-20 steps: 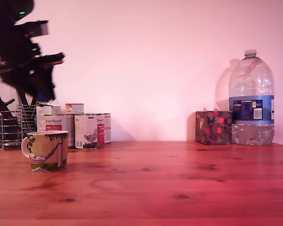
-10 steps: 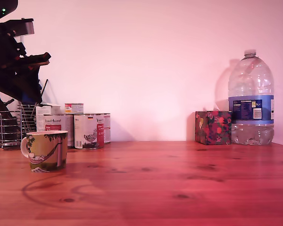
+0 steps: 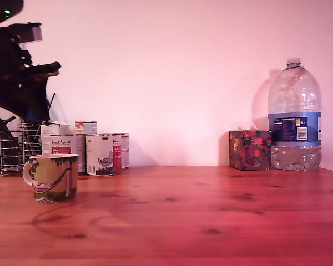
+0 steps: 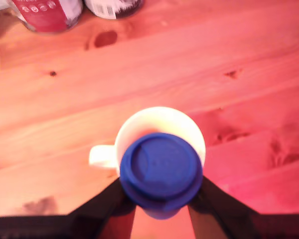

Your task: Pick up the coffee capsules from the table one by one and drop them inside the nearest coffee cup

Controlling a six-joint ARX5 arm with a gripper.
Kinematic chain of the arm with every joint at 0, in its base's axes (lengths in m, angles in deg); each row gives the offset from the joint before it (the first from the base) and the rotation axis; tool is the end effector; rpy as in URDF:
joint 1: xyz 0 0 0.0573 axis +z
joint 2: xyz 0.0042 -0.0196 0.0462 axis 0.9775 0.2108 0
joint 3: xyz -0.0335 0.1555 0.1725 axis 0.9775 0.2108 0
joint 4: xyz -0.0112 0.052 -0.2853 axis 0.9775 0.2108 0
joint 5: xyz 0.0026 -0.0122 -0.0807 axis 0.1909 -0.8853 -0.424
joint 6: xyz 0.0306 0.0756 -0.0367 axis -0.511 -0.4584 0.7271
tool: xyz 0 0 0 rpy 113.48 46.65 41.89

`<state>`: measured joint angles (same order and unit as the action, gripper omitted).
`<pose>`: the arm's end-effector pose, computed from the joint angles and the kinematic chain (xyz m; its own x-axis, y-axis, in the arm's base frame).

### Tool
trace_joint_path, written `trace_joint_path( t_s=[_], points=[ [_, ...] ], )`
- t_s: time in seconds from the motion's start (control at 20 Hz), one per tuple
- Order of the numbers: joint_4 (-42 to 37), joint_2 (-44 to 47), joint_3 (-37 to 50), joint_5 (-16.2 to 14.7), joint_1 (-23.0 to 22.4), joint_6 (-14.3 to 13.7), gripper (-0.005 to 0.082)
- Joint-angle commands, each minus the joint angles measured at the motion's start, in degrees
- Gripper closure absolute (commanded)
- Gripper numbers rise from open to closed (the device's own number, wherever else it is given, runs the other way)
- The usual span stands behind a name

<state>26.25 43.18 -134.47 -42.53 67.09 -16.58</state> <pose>0.3927 -0.0827 0.1807 0.6083 -0.2207 -0.7624 0.2757 0.9595 -0.0577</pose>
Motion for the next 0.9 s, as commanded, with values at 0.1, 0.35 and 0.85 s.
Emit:
trace_joint_path(
  t_s=[0.1,0.35,0.85],
  points=[
    [5.7,6.4,-5.8,0.0,-1.3,-0.3,0.0573],
    [16.1,13.4,-14.6,0.0,-1.4,-0.3,0.0573],
    [19.1,15.9,-16.0,1.1,-1.4,-0.3,0.0573]
  ],
)
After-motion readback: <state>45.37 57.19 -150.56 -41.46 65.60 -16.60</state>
